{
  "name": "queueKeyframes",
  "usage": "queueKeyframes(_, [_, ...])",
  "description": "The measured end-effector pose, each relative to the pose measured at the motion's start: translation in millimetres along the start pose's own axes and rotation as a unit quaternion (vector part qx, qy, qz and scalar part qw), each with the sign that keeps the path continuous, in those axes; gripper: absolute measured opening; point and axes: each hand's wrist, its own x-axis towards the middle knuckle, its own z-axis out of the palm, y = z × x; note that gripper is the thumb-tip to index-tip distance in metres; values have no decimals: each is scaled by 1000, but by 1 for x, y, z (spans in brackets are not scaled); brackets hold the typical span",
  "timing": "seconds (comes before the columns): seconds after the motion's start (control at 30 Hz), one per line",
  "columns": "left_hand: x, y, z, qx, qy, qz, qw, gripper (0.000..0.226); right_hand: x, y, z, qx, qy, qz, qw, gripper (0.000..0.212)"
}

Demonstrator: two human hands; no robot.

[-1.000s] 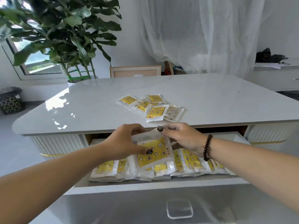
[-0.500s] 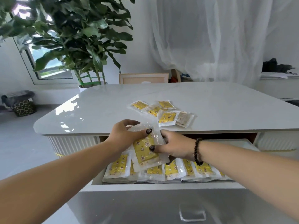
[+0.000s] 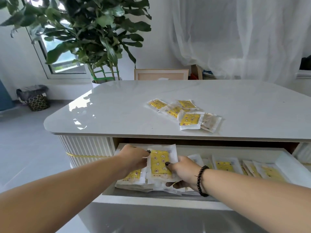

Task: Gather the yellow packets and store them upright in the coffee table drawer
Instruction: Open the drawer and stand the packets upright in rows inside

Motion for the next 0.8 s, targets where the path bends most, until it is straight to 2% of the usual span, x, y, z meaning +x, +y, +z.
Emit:
queueKeyframes(0.03, [2, -4, -1, 10, 0, -12, 1000, 38, 6, 3, 1, -1, 10, 14, 1000, 30])
queueKeyframes(0.13, [7, -13, 2, 105, 14, -22, 994, 9, 23, 7, 4, 0, 8, 30, 1000, 31])
queueKeyframes(0.2, [10, -20, 6, 156, 19, -22, 987, 14, 37, 7, 6, 2, 19, 18, 1000, 32])
queueKeyframes(0.33, [20, -25, 13, 172, 6, -34, 984, 13, 63, 9, 5, -99, 78, -6, 992, 42])
queueKeyframes(0.4, [25, -26, 14, 174, 10, -32, 984, 10, 67, 8, 6, -91, 68, 9, 993, 25])
queueKeyframes(0.47, [34, -30, 14, 197, 14, -19, 980, 37, 67, 7, 10, -103, 61, 31, 992, 13])
queueKeyframes(0.53, [40, -34, 14, 235, 25, -6, 972, 53, 70, 10, 11, -190, 79, 28, 978, 16])
queueKeyframes(0.63, [46, -37, 14, 286, 36, 0, 957, 59, 70, 10, 11, -305, 117, -8, 945, 24])
queueKeyframes(0.7, [48, -36, 13, 310, 42, 12, 950, 57, 70, 10, 9, -340, 129, -38, 931, 28])
queueKeyframes(0.8, [48, -33, 10, 326, 50, 25, 944, 55, 70, 10, 7, -386, 129, -50, 912, 44])
